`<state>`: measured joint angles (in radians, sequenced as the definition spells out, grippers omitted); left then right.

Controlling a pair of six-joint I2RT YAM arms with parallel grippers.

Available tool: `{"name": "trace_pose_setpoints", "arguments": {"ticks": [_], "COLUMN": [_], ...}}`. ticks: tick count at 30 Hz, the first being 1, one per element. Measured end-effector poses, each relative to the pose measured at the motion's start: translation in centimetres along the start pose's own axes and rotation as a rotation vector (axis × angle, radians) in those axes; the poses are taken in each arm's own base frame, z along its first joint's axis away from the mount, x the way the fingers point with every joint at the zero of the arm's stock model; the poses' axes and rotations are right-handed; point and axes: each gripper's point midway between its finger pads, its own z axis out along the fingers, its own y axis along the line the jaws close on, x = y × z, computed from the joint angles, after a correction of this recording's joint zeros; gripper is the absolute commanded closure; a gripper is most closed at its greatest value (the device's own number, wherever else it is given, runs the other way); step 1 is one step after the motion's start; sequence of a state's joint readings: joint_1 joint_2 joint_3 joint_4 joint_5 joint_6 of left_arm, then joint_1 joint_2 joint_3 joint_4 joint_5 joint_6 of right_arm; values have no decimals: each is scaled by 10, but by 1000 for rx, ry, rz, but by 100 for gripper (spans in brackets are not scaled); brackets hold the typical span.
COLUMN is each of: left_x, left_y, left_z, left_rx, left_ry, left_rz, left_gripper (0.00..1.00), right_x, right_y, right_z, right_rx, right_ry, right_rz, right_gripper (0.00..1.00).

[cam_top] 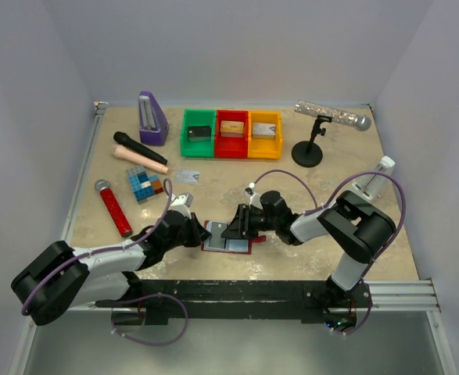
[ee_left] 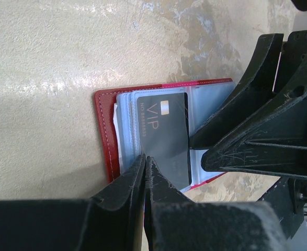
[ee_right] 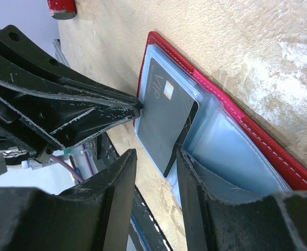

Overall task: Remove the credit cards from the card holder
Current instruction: Remove the credit card from the card holder.

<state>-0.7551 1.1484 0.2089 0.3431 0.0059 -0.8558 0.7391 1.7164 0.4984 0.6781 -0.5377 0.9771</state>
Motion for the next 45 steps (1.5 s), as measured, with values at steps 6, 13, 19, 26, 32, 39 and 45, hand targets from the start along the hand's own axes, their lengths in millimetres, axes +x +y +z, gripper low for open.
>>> {"name": "trace_pose_setpoints", "arguments": {"ticks": [6,13,19,26,32,39,45], "left_x": [-1,-2,-2,-2,-2,-2,-2], "left_y": [0,0,0,0,1,1,0], "left_z": [1,1,1,2,2,2,3], "left_rx": [-1,-2,-3,-4,-4,-5,-1], "left_ry": [-7,-9,-10,-10,-10,-10,-12], "left_rz": [-2,-3,-8,-8,-8,-8,-8], "left_gripper": [92,92,92,92,92,92,92], "right_x": [0,0,0,1,1,0,0], "right_y": [0,-1,-2,-2,-4,-2,0], "right_z": [2,2,1,1,1,1,2], "right_rx": [-17,-13,-9,-7,8,5,-38], "right_ry": [-3,-2,-1,0,7,6,-18], "right_rz": [5,7,6,6,5,-2,6], "right_gripper": [57,57,57,55,54,56,57]}}
